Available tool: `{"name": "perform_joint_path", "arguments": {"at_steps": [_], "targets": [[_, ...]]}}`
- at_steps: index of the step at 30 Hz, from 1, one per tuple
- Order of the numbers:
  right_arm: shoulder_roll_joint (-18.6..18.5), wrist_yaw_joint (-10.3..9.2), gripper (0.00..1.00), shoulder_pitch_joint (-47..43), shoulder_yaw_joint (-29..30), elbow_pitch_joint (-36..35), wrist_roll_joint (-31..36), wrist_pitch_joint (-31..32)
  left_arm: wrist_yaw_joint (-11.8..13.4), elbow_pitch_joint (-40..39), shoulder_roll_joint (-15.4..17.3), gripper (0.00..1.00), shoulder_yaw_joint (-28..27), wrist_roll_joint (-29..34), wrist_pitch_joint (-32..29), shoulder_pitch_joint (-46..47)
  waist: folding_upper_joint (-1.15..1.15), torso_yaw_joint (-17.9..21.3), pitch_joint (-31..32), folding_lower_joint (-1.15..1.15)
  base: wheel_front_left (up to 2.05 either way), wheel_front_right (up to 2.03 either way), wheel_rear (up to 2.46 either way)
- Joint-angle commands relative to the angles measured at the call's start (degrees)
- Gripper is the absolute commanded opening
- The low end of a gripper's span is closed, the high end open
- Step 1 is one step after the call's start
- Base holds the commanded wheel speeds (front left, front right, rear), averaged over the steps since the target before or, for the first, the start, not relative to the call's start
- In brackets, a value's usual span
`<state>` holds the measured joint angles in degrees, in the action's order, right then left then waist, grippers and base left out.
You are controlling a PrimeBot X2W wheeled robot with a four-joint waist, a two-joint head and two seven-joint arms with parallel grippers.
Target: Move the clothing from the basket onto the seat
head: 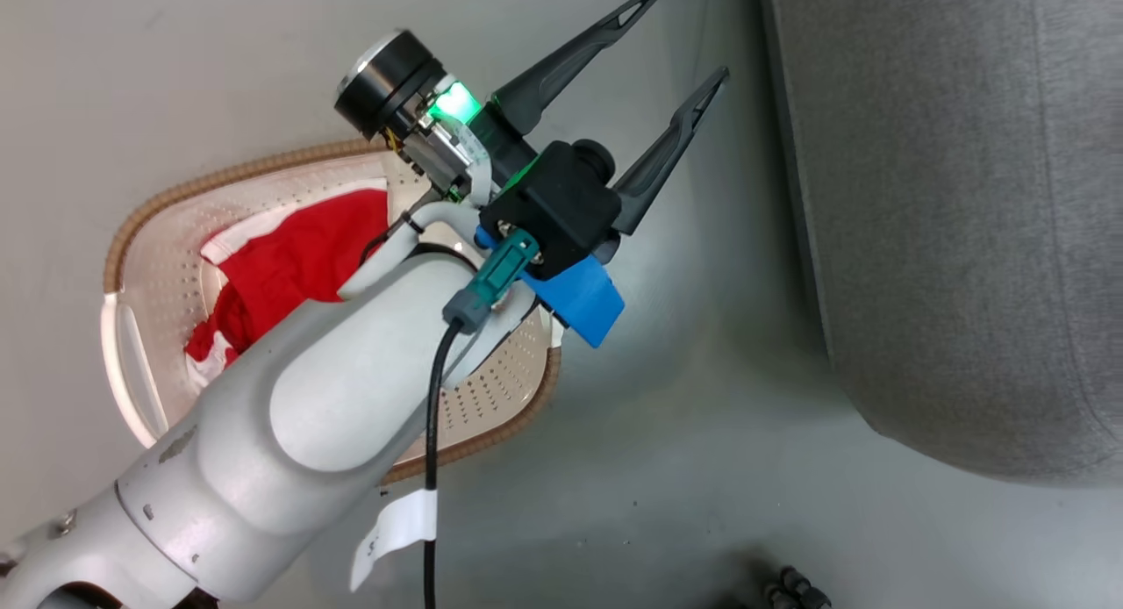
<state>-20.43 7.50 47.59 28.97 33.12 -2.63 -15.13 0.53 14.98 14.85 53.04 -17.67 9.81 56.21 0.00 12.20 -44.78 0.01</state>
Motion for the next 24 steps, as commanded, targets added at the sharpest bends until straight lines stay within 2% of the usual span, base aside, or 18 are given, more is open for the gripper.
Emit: {"name": "perform_joint_path", "arguments": {"at_steps": [1, 7, 14, 20, 24], "targets": [[0.4, -0.01, 1.0, -2.4, 0.3, -1.6, -0.2, 0.0, 0.5, 0.4, -0.1, 1.0, -0.3, -0.5, 0.9, -0.8, 0.0, 0.3, 2.8, -0.01, 0.0, 0.0, 0.0], [3.4, -0.01, 1.0, -10.9, -1.6, -11.7, -0.4, 0.0, 1.9, 2.6, -0.1, 1.0, -2.6, -3.4, 3.9, -4.9, 0.0, 0.5, 9.9, -0.01, 0.0, 0.0, 0.0], [6.2, -0.01, 1.0, -17.5, -8.4, -21.5, -1.2, 0.0, 4.0, 3.5, 0.3, 1.0, -7.4, -6.0, 5.4, -11.1, 0.0, -2.0, 17.9, -0.01, 0.0, 0.0, 0.0], [8.0, -0.01, 1.0, -21.4, -14.3, -26.0, -1.8, 0.0, 5.4, 0.5, 0.4, 1.0, -14.3, -5.5, 5.4, -17.0, 0.0, -5.8, 22.7, -0.01, 0.0, 0.0, 0.0], [9.2, -0.01, 1.0, -23.5, -16.6, -27.4, -2.1, 0.0, 5.2, -0.4, 0.4, 1.0, -17.9, -4.8, 5.4, -20.5, 0.0, -7.7, 25.0, -0.01, 0.0, 0.0, 0.0]]}}
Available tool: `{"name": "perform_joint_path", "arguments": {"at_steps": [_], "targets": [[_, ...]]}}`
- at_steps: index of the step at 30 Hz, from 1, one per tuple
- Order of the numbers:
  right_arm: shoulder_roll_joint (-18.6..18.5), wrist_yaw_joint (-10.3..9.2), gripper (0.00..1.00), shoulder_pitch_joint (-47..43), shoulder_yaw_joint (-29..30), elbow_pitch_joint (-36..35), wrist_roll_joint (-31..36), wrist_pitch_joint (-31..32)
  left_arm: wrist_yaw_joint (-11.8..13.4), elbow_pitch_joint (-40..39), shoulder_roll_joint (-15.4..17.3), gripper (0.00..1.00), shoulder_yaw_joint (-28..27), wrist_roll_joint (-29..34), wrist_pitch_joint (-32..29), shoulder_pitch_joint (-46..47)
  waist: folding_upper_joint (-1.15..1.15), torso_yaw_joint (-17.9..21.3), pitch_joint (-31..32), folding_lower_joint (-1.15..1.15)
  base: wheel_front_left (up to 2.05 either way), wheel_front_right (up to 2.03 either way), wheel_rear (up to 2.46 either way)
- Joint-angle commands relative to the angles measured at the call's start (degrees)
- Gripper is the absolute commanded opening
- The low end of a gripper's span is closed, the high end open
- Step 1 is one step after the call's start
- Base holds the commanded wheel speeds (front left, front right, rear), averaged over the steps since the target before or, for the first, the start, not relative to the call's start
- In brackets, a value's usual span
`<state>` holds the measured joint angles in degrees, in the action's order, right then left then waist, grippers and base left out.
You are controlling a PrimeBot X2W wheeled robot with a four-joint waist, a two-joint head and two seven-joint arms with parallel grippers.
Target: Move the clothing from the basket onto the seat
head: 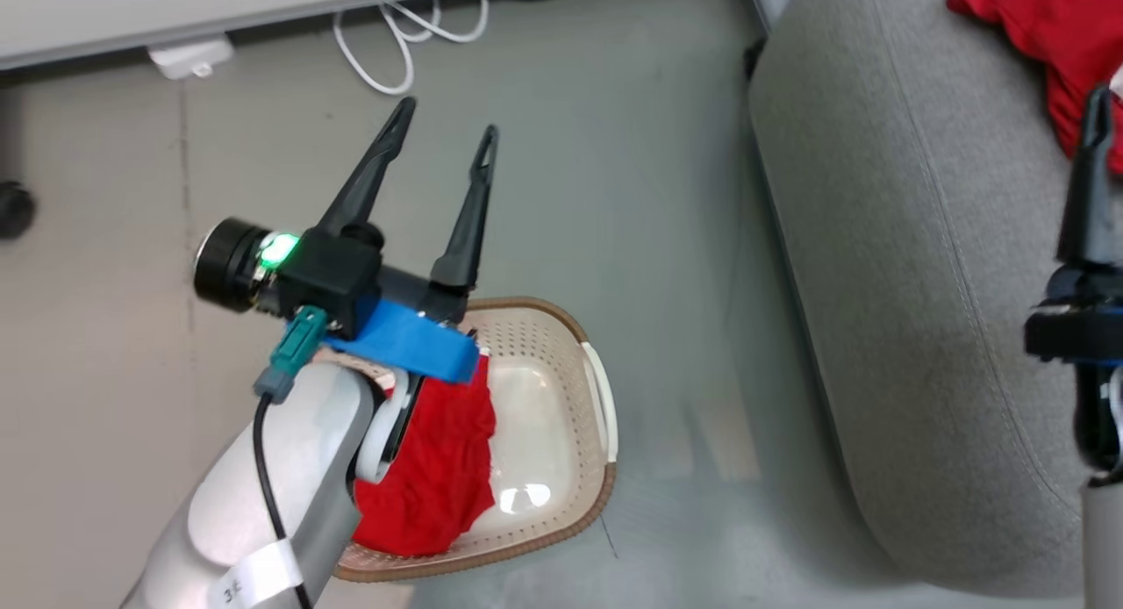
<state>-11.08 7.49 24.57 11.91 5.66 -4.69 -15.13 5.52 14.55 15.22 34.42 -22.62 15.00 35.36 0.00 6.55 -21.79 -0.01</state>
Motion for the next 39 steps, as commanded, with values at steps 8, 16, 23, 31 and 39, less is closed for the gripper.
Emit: {"name": "perform_joint_path", "arguments": {"at_steps": [8, 16, 23, 31, 39], "targets": [[2.4, 0.01, 1.0, -6.6, -5.0, -1.7, 0.1, 0.0, -1.2, -1.5, -0.5, 1.0, -8.5, 2.5, 0.3, -9.3, 0.0, -6.0, 7.3, 0.01, 0.0, 0.0, 0.0], [4.1, 0.01, 1.0, -10.9, -8.0, -0.4, -0.5, 0.0, -3.4, -2.6, -3.1, 1.0, -16.7, 5.5, 0.2, -17.8, 0.0, -8.6, 11.2, 0.01, 0.0, 0.0, 0.0], [5.6, 0.01, 1.0, -14.5, -8.2, 0.5, -0.3, 0.0, -5.9, -2.6, -6.6, 1.0, -22.1, 8.7, 0.2, -22.4, 0.0, -10.6, 13.3, 0.01, 0.0, 0.0, 0.0], [7.1, 0.01, 1.0, -18.1, -8.0, 2.4, -0.5, 0.0, -8.3, -3.5, -9.5, 1.0, -27.8, 12.4, 0.2, -26.5, 0.0, -11.7, 15.0, 0.01, 0.0, 0.0, 0.0], [7.9, 0.01, 1.0, -20.2, -8.1, 3.4, -0.5, 0.0, -10.2, -3.1, -11.1, 1.0, -31.5, 14.4, 0.2, -28.6, 0.0, -12.2, 16.4, 0.01, 0.0, 0.0, 0.0]]}}
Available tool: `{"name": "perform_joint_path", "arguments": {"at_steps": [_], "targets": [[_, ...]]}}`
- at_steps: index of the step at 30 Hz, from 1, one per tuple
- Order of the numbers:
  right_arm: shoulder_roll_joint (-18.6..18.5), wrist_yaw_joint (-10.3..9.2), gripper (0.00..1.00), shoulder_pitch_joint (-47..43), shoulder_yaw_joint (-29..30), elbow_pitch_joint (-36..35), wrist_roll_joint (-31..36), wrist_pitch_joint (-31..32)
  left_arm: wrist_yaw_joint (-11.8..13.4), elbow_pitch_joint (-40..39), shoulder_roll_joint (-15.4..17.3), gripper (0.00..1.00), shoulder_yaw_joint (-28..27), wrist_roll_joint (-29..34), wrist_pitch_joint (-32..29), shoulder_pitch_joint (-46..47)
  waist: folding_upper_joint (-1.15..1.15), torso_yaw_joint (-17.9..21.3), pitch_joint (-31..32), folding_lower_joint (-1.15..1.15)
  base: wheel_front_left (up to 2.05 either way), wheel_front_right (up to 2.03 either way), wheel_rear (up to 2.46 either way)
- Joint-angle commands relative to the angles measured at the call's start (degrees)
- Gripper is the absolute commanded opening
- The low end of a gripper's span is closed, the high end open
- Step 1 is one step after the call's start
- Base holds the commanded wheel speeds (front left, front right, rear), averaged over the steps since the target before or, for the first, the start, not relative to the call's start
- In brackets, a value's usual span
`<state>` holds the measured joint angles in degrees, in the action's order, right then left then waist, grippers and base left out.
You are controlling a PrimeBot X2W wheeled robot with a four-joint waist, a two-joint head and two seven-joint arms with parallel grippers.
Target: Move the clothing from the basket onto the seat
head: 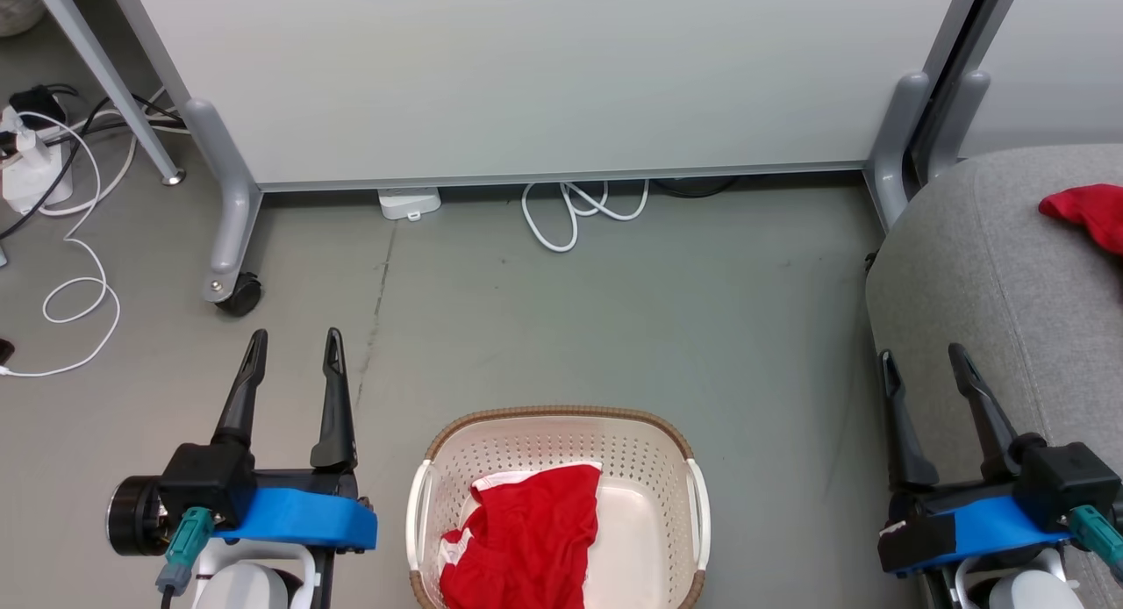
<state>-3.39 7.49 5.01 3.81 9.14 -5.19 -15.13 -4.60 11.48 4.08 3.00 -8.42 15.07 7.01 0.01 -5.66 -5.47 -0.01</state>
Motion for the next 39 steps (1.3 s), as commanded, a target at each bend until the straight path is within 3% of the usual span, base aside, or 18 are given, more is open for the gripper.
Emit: {"name": "perform_joint_path", "arguments": {"at_steps": [1, 25, 32, 39], "targets": [[0.2, 0.01, 1.0, -0.9, -0.1, 0.1, 0.0, 0.0, -0.3, 0.2, -0.1, 1.0, -0.3, 0.5, 0.1, -0.5, -0.01, -0.1, 0.1, 0.01, 0.0, 0.0, 0.0], [0.6, 0.01, 1.0, -1.0, -1.3, 0.6, -0.5, 0.0, -1.9, 0.8, -1.2, 1.0, -2.0, 2.6, 0.2, -0.4, -0.01, 0.7, 0.3, 0.01, 0.0, 0.0, 0.0], [0.5, 0.01, 1.0, 1.7, -1.7, -0.5, -0.2, 0.0, -2.8, 4.4, -0.8, 1.0, 2.6, 3.5, 0.1, 5.4, -0.01, 1.7, -2.3, 0.01, 0.0, 0.0, 0.0], [0.5, 0.01, 1.0, 5.2, -2.2, -2.2, -0.4, 0.0, -3.0, 12.4, 2.3, 1.0, 10.6, 3.2, 0.2, 14.1, -0.01, 4.3, -6.8, 0.01, 0.0, 0.0, 0.0]]}}
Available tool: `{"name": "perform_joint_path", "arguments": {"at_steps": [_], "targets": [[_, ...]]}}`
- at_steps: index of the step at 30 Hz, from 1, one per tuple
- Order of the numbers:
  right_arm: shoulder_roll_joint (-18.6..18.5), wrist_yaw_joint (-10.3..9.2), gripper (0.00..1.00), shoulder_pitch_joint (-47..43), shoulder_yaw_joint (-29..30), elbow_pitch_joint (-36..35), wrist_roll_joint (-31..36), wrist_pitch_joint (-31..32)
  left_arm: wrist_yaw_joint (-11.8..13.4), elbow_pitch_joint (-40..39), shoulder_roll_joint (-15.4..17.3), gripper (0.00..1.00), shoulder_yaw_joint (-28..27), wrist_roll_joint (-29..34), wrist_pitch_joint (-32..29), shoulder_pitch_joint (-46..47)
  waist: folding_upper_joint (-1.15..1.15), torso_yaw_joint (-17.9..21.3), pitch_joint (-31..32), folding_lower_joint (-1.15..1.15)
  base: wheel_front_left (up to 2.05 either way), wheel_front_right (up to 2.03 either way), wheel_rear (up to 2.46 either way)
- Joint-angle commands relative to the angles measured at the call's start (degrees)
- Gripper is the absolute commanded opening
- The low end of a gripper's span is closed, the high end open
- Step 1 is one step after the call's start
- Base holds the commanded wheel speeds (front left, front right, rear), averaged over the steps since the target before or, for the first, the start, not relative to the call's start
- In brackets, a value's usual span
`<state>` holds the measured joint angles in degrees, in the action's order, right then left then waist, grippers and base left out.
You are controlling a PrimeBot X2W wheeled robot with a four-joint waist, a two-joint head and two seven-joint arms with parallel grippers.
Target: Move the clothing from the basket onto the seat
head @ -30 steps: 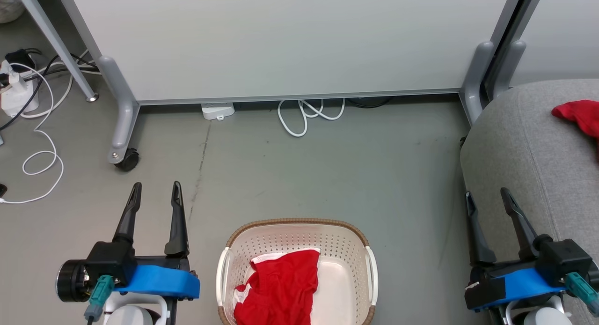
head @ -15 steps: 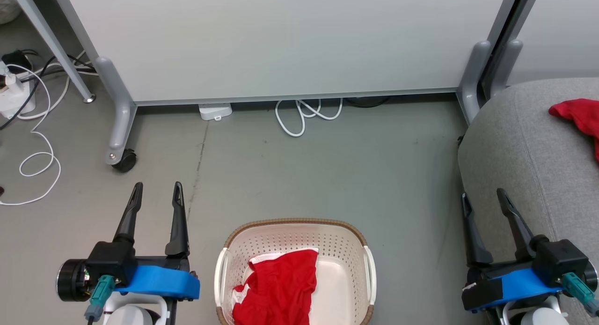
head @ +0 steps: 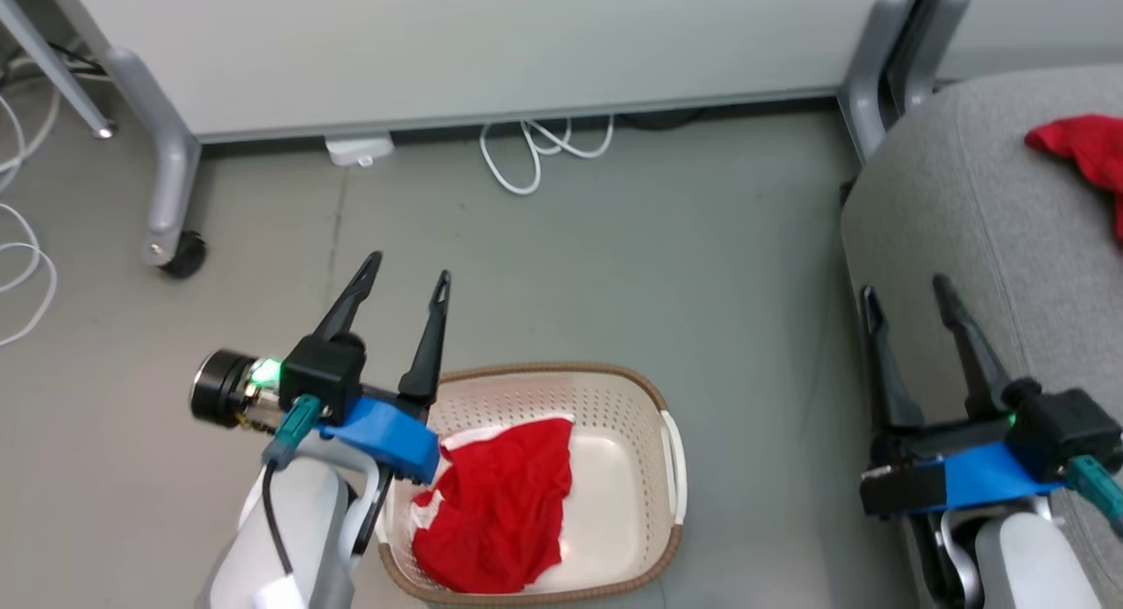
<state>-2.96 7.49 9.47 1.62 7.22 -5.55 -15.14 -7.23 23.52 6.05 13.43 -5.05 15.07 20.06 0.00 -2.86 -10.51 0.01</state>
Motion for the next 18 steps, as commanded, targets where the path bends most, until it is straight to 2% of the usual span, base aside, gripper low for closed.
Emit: {"name": "perform_joint_path", "arguments": {"at_steps": [1, 11, 18], "targets": [[0.1, 0.01, 1.0, 1.3, 0.1, -0.6, -0.2, 0.0, -0.3, 1.8, 0.9, 1.0, 1.7, -0.5, 0.1, 2.4, 0.0, 2.1, -2.9, -0.01, 0.0, 0.0, 0.0], [0.1, 0.01, 1.0, 7.1, -0.5, -4.2, -0.9, 0.0, -0.2, 18.1, 5.0, 1.0, 17.2, -5.6, 0.2, 15.8, 0.0, 7.5, -14.6, -0.01, 0.0, 0.0, 0.0], [0.1, 0.01, 1.0, 11.2, -0.6, -5.8, -1.7, 0.0, -0.2, 29.2, 5.6, 1.0, 29.1, -10.1, -1.6, 23.7, 0.0, 9.9, -22.3, -0.01, 0.0, 0.0, 0.0]]}}
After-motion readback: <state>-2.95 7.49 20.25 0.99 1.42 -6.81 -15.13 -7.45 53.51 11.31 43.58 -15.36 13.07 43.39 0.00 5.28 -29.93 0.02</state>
